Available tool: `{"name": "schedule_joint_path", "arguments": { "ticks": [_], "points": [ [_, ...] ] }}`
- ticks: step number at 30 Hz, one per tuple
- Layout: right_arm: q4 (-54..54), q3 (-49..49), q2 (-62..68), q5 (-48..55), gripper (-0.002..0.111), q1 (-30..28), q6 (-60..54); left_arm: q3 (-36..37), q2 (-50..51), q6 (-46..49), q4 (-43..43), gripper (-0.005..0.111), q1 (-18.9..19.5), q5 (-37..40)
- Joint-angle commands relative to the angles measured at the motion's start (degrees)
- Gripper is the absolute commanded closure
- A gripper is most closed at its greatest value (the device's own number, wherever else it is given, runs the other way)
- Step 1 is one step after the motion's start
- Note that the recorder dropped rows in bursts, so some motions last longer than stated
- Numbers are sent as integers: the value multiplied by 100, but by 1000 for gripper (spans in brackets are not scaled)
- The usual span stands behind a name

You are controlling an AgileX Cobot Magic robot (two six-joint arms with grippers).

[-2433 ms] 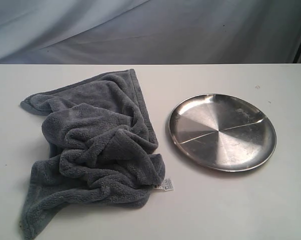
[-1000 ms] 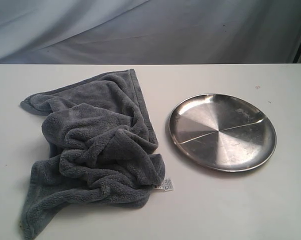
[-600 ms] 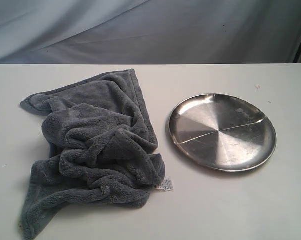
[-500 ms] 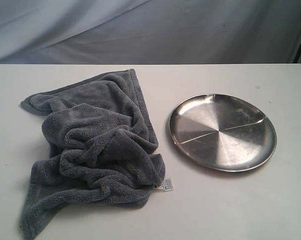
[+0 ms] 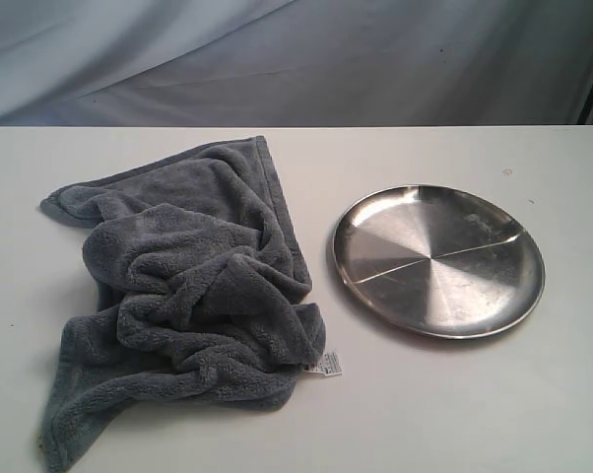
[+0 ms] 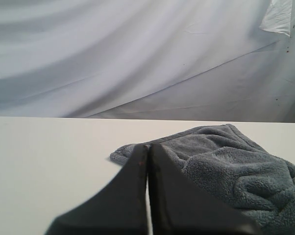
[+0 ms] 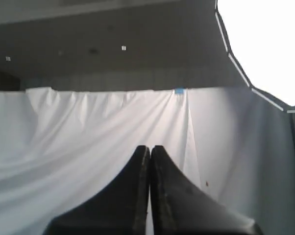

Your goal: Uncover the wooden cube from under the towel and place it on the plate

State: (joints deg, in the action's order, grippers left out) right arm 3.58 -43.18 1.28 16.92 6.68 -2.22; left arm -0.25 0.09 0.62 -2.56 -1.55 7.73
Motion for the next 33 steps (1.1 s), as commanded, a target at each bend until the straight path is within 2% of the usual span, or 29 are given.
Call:
{"name": "schedule_joint_path", "arguments": {
  "ticks": [1,5,11,16,25,33],
  "points": [
    [-23,-474,581,1493,108,25,-113,25,-9,-14,4,105,-5,-12],
    [531,-733,1246,2257,108,25,-140,25,-9,-14,4,105,-5,-12],
    [1690,-812,2447,2825,108,25,-882,25,-9,-14,4,105,-5,-12],
    [2256,-827,3675,3388,108,25,-1415,25,-9,-13,4,105,-5,-12],
    [2458,-827,5704,4052,108,25,-2048,25,-9,-13,4,105,-5,-12],
    [2458,-827,6329,4114,108,25,-2170,25,-9,-13,4,105,-5,-12]
  ]
}}
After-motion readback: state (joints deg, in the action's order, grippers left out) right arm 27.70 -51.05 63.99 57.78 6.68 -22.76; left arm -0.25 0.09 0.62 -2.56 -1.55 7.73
